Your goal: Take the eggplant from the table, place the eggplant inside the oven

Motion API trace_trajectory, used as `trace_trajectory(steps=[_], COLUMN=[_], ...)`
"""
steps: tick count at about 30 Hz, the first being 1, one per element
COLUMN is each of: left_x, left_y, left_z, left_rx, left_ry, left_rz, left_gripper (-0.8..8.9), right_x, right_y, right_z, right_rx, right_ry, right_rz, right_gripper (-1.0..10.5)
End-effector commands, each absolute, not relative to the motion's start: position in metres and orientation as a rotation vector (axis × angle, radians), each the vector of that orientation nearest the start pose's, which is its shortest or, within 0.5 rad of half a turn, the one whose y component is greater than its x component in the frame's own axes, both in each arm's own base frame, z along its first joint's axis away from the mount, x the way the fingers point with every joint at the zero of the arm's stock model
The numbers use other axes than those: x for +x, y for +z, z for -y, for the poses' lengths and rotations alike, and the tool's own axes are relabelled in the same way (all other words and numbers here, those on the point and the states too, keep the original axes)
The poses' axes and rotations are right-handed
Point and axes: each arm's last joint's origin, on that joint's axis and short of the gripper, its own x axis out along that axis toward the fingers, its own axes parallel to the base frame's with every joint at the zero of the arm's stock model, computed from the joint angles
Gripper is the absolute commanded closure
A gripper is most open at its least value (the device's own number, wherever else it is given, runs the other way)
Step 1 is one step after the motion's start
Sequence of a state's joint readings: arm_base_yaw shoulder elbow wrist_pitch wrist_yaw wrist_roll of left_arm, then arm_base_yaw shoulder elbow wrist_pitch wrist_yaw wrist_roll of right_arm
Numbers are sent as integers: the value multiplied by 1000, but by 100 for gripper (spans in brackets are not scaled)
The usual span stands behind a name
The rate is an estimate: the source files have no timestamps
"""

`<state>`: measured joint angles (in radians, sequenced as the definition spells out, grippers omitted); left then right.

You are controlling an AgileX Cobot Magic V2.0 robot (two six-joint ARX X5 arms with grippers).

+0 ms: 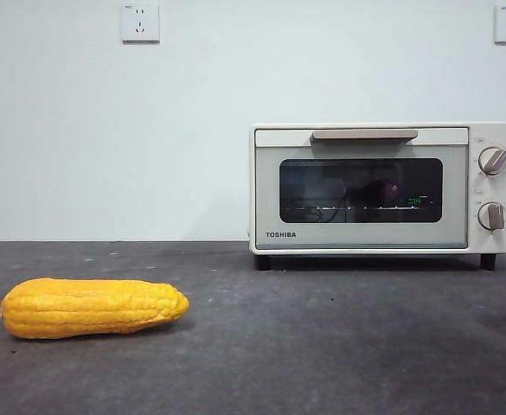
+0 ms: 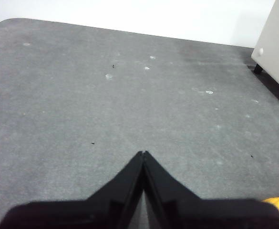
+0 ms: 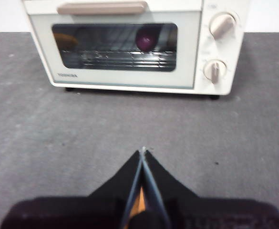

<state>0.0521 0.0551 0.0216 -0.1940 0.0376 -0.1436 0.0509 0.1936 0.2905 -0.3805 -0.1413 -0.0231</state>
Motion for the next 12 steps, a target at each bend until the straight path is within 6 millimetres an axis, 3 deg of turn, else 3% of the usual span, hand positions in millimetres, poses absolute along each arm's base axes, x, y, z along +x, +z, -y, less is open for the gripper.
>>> trace_trajectory(steps=[1,12], left_x=[98,98], left_y=[147,147], left_z=[-4,-4], left_rx=[-161,-161], left_ry=[28,28], left_rz=[-225,-225], left_gripper=[817,817], right_x=[90,90], right_y=[196,159], right_z=[-8,-7], right_rx=[-12,-14], right_ry=[183,180], right_rz=[-248,-235], right_gripper=[946,946])
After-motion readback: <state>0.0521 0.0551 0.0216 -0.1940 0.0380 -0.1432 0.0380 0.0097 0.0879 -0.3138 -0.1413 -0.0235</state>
